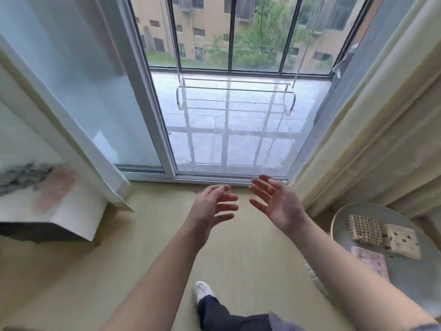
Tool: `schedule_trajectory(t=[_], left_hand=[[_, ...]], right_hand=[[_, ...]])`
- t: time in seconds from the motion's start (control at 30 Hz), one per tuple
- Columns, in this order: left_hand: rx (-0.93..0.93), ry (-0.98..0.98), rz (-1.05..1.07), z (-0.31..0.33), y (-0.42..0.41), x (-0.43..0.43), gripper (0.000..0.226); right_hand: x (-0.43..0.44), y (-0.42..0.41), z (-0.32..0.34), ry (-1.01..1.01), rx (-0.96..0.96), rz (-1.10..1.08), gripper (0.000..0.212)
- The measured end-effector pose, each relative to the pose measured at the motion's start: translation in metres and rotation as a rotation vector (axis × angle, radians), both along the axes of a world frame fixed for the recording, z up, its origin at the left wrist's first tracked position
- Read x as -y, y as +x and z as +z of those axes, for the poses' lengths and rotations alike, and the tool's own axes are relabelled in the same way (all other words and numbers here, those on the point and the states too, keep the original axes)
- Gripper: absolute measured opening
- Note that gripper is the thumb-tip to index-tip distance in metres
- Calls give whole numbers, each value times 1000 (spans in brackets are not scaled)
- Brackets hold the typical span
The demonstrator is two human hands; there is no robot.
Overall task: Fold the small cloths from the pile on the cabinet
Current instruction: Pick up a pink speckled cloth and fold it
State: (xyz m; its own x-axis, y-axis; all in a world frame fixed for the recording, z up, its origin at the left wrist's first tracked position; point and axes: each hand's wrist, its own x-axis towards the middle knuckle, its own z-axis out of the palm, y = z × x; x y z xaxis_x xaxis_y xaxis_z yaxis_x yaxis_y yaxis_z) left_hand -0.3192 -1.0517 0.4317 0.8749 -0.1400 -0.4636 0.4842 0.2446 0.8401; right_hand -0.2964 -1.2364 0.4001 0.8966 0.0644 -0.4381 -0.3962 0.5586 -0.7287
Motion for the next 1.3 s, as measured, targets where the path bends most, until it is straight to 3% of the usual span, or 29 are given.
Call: schedule_trajectory(t=[0.3, 0.5, 0.67, 0.83, 1.03, 1.3], left_hand=[[57, 85, 60, -5, 93, -228, 20], [67, 103, 151, 8, 158, -385, 21], [111, 114, 94, 2, 206, -493, 19], [17, 115, 92, -34, 246, -619, 21], [-97, 257, 67, -78, 295, -768, 23], [-275, 447, -24, -187, 326, -892, 18]], right_hand=[[-229, 99, -11, 47, 21, 54, 21], [-386, 170, 15, 18, 46, 125, 20], [-500, 212, 11, -4, 57, 142, 20], [-633, 232, -24, -8, -18, 123, 19], [-780, 255, -61, 24, -128, -48, 19], [-894, 278, -159, -335, -388, 48, 17]])
